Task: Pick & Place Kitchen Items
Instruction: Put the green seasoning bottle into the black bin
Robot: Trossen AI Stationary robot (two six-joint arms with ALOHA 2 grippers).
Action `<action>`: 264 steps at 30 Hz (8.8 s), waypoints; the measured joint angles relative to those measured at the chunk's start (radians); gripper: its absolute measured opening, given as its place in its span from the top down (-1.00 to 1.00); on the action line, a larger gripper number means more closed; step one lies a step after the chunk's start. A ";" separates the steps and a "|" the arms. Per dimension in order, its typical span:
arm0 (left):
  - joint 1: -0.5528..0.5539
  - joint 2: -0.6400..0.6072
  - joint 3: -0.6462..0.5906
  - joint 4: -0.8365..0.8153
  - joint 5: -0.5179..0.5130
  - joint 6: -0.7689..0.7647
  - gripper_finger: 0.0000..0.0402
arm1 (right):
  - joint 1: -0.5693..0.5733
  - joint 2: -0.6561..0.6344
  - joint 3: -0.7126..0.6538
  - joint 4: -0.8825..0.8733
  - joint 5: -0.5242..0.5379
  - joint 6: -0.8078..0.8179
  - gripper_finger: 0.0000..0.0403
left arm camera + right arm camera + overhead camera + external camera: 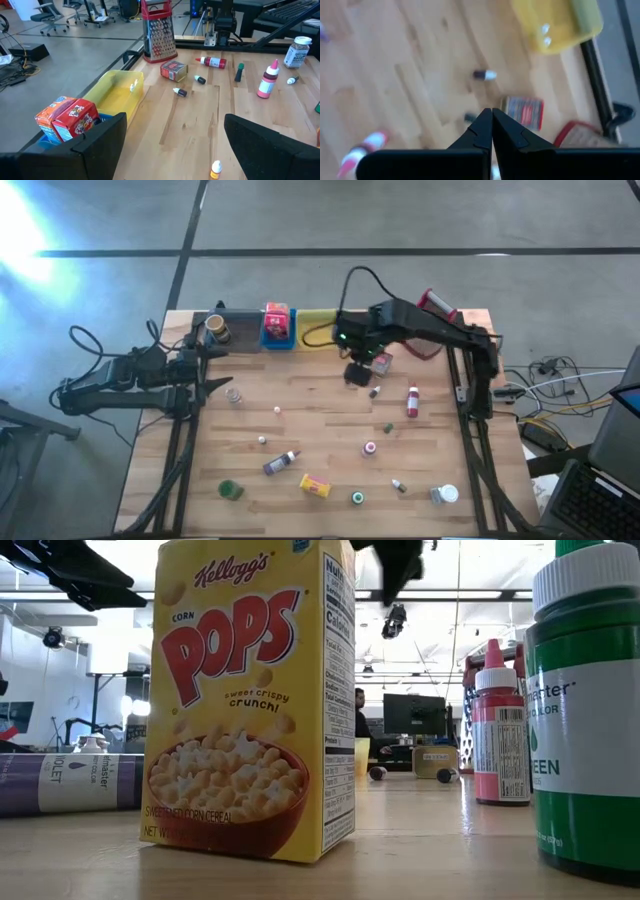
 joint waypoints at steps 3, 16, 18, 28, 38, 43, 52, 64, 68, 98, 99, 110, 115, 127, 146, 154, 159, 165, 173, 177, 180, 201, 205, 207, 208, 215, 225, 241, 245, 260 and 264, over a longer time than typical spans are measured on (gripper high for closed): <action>0.000 0.000 0.000 0.000 0.000 0.000 -0.69 | 0.049 -0.107 -0.119 0.005 0.029 0.056 0.96; 0.000 0.000 0.000 0.000 0.000 0.000 -0.69 | 0.114 -0.641 -0.773 0.385 0.090 0.128 0.96; 0.000 0.000 0.000 0.000 0.000 0.000 -0.69 | 0.114 -0.716 -0.867 0.487 0.071 0.092 0.96; 0.000 0.000 0.000 0.000 0.000 0.000 -0.69 | 0.098 -0.980 -1.226 0.848 0.039 -0.025 0.96; 0.000 0.000 0.000 0.000 0.000 0.000 -0.69 | 0.056 -1.155 -1.468 0.933 0.041 -0.019 0.96; 0.000 0.000 0.000 0.000 0.000 0.000 -0.69 | 0.036 -1.262 -1.549 0.960 0.047 -0.016 0.96; 0.000 0.000 0.000 0.000 0.000 0.000 -0.69 | 0.026 -1.406 -1.596 0.975 0.050 0.005 0.96; 0.000 0.000 0.000 0.000 0.000 0.000 -0.69 | 0.026 -1.421 -1.597 0.973 0.050 0.006 0.96; 0.000 0.000 0.000 0.000 0.000 0.000 -0.69 | 0.027 -1.422 -1.597 0.973 0.050 0.006 0.96; 0.000 0.000 0.000 0.000 0.000 0.000 -0.69 | 0.027 -1.421 -1.597 0.973 0.049 0.006 0.96; 0.000 0.000 0.000 0.000 0.000 0.000 -0.69 | 0.027 -1.421 -1.597 0.973 0.049 0.006 0.96; 0.000 0.005 0.000 0.032 0.009 -0.043 -0.69 | 0.027 -1.421 -1.596 0.973 0.049 0.006 0.96; 0.000 0.022 0.000 0.097 0.043 -0.215 -0.69 | 0.027 -1.421 -1.596 0.973 0.049 0.006 0.96; 0.000 0.125 0.000 0.118 0.066 -0.237 -0.69 | 0.027 -1.421 -1.596 0.973 0.049 0.006 0.96; 0.003 0.503 0.220 -0.417 -0.095 -0.541 -0.69 | 0.027 -1.421 -1.596 0.973 0.049 0.006 0.96; 0.003 0.652 0.228 -0.503 -0.042 -0.580 -0.69 | 0.027 -1.421 -1.596 0.973 0.049 0.006 0.96; 0.010 0.737 0.228 -0.544 -0.039 -0.587 -0.69 | 0.027 -1.422 -1.596 0.973 0.049 0.006 0.96; 0.039 0.793 0.228 -0.558 -0.036 -0.586 -0.69 | 0.027 -1.421 -1.596 0.973 0.049 0.006 0.96; 0.086 0.827 0.224 -0.557 -0.018 -0.559 -0.69 | 0.027 -1.421 -1.596 0.973 0.049 0.006 0.96; 0.123 0.825 0.202 -0.558 0.001 -0.528 -0.69 | 0.027 -1.421 -1.596 0.973 0.049 0.006 0.96; 0.161 0.825 0.179 -0.556 0.020 -0.513 -0.69 | 0.027 -1.421 -1.596 0.973 0.049 0.006 0.96; 0.219 0.818 0.122 -0.526 0.215 -0.303 -0.69 | 0.027 -1.421 -1.596 0.973 0.049 0.006 0.96; 0.207 0.799 0.124 -0.526 0.215 -0.289 -0.69 | 0.027 -1.421 -1.596 0.973 0.049 0.006 0.96; 0.186 0.782 0.123 -0.529 0.224 -0.289 -0.69 | 0.027 -1.421 -1.596 0.973 0.049 0.006 0.96; 0.171 0.772 0.123 -0.531 0.226 -0.296 -0.69 | 0.027 -1.421 -1.596 0.973 0.049 0.006 0.96; -0.029 0.679 0.127 -0.527 0.304 -0.433 -0.69 | 0.027 -1.421 -1.596 0.973 0.049 0.006 0.96; -0.495 0.621 0.173 -0.350 0.303 -0.665 -0.69 | 0.027 -1.421 -1.596 0.973 0.049 0.006 0.96; -0.939 0.761 0.304 -0.285 0.117 -0.709 -0.69 | 0.027 -1.421 -1.596 0.973 0.049 0.006 0.96; -0.951 0.822 0.361 -0.285 0.133 -0.702 -0.69 | 0.027 -1.421 -1.596 0.973 0.049 0.006 0.96; -0.961 1.097 0.518 -0.312 0.232 -0.702 -0.69 | 0.027 -1.421 -1.596 0.973 0.049 0.006 0.96; -0.960 1.150 0.520 -0.351 0.232 -0.686 -0.69 | 0.027 -1.421 -1.596 0.973 0.049 0.006 0.96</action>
